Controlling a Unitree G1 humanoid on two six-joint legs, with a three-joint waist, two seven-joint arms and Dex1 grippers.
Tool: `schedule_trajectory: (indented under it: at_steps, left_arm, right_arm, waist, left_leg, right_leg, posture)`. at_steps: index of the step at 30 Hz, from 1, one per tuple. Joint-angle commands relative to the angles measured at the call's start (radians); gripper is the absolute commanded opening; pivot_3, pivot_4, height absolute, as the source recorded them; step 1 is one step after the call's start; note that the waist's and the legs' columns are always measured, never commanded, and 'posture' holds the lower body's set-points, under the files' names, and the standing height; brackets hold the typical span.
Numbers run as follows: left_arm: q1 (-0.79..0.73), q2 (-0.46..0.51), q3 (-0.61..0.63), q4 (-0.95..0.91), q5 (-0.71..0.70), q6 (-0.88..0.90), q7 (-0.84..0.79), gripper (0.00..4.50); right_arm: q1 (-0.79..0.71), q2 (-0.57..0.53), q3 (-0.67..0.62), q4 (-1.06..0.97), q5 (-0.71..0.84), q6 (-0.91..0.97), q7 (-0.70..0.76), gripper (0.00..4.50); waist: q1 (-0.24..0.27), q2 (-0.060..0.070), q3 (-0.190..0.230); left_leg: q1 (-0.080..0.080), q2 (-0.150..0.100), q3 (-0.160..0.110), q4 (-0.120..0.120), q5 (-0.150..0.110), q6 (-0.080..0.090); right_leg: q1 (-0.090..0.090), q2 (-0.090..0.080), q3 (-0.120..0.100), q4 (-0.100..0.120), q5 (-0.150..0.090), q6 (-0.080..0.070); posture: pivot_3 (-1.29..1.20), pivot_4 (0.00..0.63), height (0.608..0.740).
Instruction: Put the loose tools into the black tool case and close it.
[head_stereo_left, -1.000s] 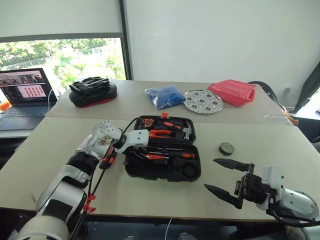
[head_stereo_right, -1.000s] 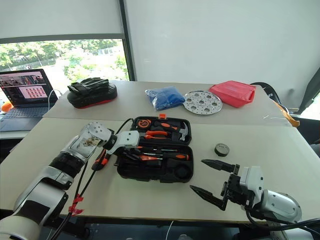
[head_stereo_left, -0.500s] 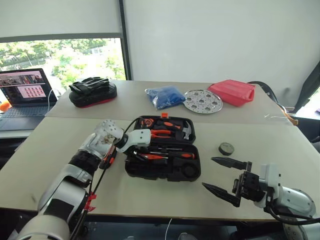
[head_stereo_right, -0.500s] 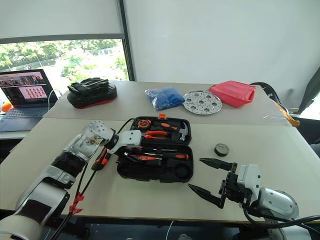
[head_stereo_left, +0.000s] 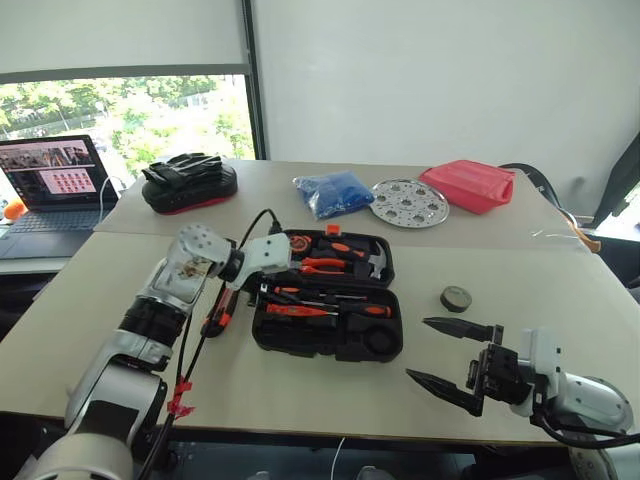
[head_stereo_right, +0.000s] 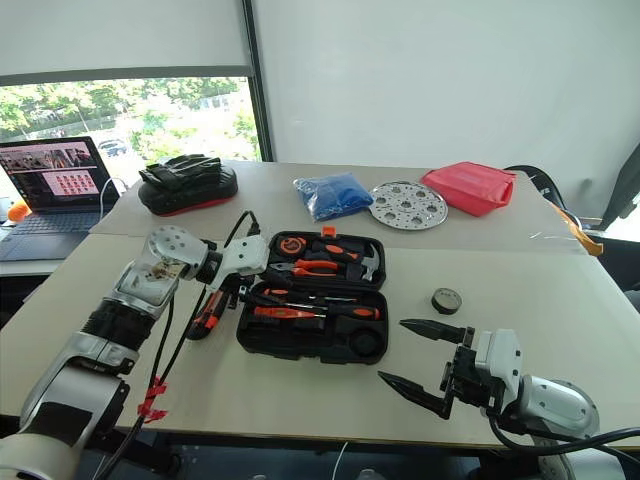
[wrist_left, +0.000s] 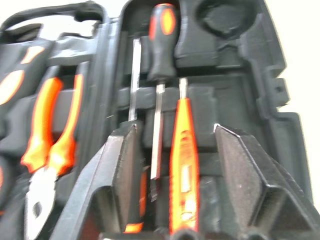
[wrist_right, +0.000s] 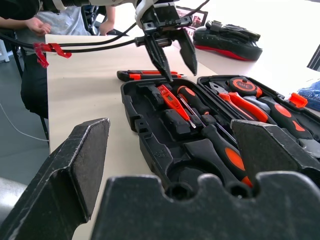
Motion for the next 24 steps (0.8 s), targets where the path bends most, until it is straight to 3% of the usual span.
schedule_trajectory:
  at_steps: [1,3,24]
  left_arm:
    - [0.015,-0.009,0.007,0.036,0.001,-0.037,0.017,0.31]
    - [0.017,-0.02,0.01,0.052,0.003,-0.038,0.035,0.07]
    - [0.072,-0.059,-0.061,0.095,0.086,-0.03,0.094,0.07]
  right_arm:
    - [-0.015,-0.003,-0.009,-0.013,0.017,-0.002,0.002,4.5]
    - [-0.013,-0.008,-0.015,-0.012,0.02,-0.001,0.007,4.5]
    - [-0.01,-0.021,-0.023,-0.025,0.029,0.018,-0.008,4.5]
  waist:
    - [0.001,0.0,0.0]
    - [0.004,0.0,0.0]
    - [0.007,0.0,0.0]
  left_leg:
    - [0.0,0.0,0.0,0.0,0.0,0.0]
    - [0.0,0.0,0.0,0.0,0.0,0.0]
    - [0.001,0.0,0.0,0.0,0.0,0.0]
  right_leg:
    - [0.0,0.0,0.0,0.0,0.0,0.0]
    - [0.0,0.0,0.0,0.0,0.0,0.0]
    - [0.002,0.0,0.0,0.0,0.0,0.0]
  posture:
    - [0.0,0.15,0.74]
    - [0.0,0.15,0.74]
    - [0.0,0.15,0.74]
